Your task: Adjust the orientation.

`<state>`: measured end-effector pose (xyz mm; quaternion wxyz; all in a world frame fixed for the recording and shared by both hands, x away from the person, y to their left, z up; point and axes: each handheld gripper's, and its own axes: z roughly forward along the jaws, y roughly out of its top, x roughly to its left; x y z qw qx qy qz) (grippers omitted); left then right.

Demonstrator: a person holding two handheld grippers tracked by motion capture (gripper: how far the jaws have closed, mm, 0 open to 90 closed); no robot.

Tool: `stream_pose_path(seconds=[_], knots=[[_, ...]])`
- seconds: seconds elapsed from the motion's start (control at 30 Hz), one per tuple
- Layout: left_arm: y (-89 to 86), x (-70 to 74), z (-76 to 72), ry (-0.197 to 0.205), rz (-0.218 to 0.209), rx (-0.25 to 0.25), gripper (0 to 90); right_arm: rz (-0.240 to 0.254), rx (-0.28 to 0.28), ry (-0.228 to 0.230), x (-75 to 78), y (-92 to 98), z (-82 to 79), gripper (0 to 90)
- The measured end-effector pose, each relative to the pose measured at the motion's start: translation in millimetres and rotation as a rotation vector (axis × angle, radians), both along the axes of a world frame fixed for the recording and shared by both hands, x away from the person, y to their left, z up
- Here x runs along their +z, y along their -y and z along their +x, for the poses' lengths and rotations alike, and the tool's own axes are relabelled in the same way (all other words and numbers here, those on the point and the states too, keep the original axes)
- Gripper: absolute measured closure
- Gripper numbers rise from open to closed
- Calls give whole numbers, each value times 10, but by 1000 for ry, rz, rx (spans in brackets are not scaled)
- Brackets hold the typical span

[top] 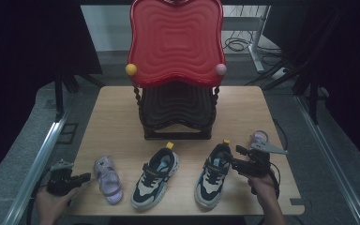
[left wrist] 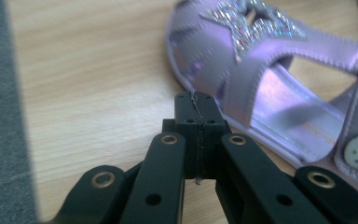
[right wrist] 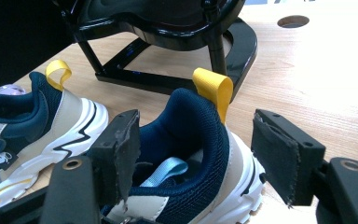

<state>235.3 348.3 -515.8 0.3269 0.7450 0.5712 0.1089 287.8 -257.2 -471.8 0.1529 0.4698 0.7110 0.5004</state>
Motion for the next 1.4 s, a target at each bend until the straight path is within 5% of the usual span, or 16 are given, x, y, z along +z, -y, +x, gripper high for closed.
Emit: stream_pose_path(seconds=[0.63,1.4], knots=[[154,-4,368,-43,25,-52,898,2,-4,5,35,17,-13,326],[311,78,634,-38,48,-86,898,1,-13,1,46,28,-33,329]])
